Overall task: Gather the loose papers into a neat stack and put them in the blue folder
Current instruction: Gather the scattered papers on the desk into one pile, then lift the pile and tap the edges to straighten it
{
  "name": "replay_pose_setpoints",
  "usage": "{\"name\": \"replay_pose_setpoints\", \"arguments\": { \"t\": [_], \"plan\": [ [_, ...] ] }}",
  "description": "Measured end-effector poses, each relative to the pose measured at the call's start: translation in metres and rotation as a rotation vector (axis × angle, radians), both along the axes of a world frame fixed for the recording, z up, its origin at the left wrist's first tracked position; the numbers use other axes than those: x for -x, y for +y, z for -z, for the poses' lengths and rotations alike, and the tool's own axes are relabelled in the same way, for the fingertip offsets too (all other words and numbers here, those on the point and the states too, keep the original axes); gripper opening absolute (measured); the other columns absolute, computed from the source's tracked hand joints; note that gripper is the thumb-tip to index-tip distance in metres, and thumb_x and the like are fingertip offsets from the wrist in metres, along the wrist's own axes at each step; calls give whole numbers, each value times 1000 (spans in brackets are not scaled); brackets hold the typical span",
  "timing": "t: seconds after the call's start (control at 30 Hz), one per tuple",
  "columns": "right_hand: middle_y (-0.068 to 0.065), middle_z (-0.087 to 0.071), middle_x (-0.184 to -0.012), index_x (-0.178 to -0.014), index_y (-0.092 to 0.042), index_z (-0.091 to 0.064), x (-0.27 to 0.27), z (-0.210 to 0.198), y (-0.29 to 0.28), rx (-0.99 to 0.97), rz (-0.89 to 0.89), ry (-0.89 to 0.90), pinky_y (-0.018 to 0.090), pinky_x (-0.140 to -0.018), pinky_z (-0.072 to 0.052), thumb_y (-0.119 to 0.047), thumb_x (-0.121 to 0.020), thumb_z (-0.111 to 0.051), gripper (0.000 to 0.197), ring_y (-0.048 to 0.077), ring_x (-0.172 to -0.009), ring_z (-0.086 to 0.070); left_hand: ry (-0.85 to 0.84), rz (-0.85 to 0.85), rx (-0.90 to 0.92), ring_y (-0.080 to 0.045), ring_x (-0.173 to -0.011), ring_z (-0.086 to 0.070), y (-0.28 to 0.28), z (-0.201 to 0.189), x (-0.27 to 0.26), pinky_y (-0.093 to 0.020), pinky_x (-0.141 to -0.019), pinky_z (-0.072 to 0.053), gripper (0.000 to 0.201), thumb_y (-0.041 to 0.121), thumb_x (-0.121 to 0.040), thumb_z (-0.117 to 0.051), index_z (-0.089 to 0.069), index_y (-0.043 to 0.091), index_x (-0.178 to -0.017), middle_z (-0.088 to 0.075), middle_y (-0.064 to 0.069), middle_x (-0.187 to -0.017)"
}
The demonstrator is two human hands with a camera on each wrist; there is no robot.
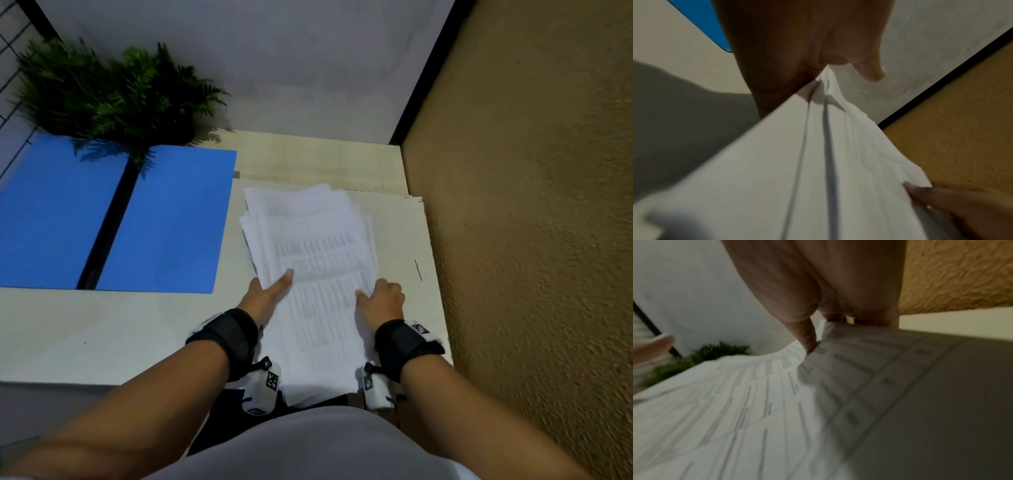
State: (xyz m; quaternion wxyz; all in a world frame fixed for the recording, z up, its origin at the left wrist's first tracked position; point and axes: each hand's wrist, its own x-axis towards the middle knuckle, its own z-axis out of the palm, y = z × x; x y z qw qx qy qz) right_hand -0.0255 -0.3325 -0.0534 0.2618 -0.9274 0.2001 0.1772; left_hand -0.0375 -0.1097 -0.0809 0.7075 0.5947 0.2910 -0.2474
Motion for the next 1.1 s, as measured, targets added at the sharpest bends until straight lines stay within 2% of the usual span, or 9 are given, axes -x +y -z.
{"name": "replay_pose_setpoints", "arguments": {
  "t": [0.13, 0.3, 0.43, 0.53, 0.73, 0.83, 0.93, 1.0, 1.1],
  "plan": [
    [12, -35, -139, -128, -14, -41, 10, 17, -1, 71, -116, -81, 42, -105, -38, -38, -86, -65, 54, 30, -127, -35, -193, 94, -83, -30, -131, -50, -12, 5, 2, -51, -108, -42, 76, 10, -72, -74, -41, 25, -139, -57, -7, -135],
    [-3, -47, -129, -139, -31, -28, -5, -11, -29, -597, 295, -105, 45, -102, -46, -18, -67, -87, 94, 23, -118, -51, -254, -15, -54, -25, -124, -53, -19, -35, -1, -36, -103, -42, 65, -18, -88, -49, -40, 15, -143, -57, -6, -131],
    [0, -70, -114, -127, -16, -53, -19, -71, -42, -1082, 296, -116, 28, -78, -57, 12, -80, -68, 57, 16, -101, -70, -363, -22, 27, -12, -100, -64, -16, -93, -12, -23, -86, -51, 45, -14, -91, -51, -52, 14, -127, -68, 1, -108],
    [0, -73, -104, -110, -14, -64, -33, -113, -43, -1020, 202, -326, 29, -81, -59, 12, -86, -59, 36, 11, -88, -72, -484, -15, -24, -17, -84, -68, -8, -133, -28, -17, -64, -56, 31, -11, -81, -68, -67, 12, -101, -76, 7, -82],
    [-20, -63, -52, -61, -20, -59, -43, -142, -33, -905, 87, -642, 15, -60, -47, 12, -84, -64, 39, -8, -52, -58, -675, -189, -111, 4, -80, -63, -1, -174, -52, -15, -67, -52, 52, -11, -63, -82, -61, 27, -92, -65, 16, -91],
    [-13, -73, -84, -88, -13, -64, -41, -144, -26, -922, 88, -608, 25, -71, -57, 10, -75, -74, 29, -1, -78, -68, -672, -169, -93, 2, -80, -66, 6, -173, -50, -14, -64, -54, 51, -12, -64, -81, -63, 28, -90, -67, 13, -91],
    [9, -65, -122, -123, -11, -52, -34, -140, -17, -987, 142, -502, 41, -90, -57, 0, -55, -90, 79, 21, -112, -65, -625, -65, -50, -16, -101, -67, 16, -166, -45, -24, -77, -58, 57, -5, -59, -87, -68, 17, -108, -73, 1, -107],
    [9, -60, -129, -132, -11, -42, -30, -135, -10, -984, 178, -458, 49, -93, -54, -10, -46, -95, 101, 25, -117, -61, -584, -16, -41, -20, -109, -66, 18, -162, -44, -36, -91, -56, 70, 8, -51, -91, -67, 14, -117, -73, -2, -113],
    [7, -55, -127, -128, -15, -35, -25, -137, 3, -943, 229, -466, 42, -93, -54, -1, -53, -89, 93, 22, -115, -58, -547, 13, 5, -26, -111, -66, 14, -164, -47, -47, -98, -53, 79, 17, -44, -92, -67, 10, -118, -73, -7, -114]
  ]
}}
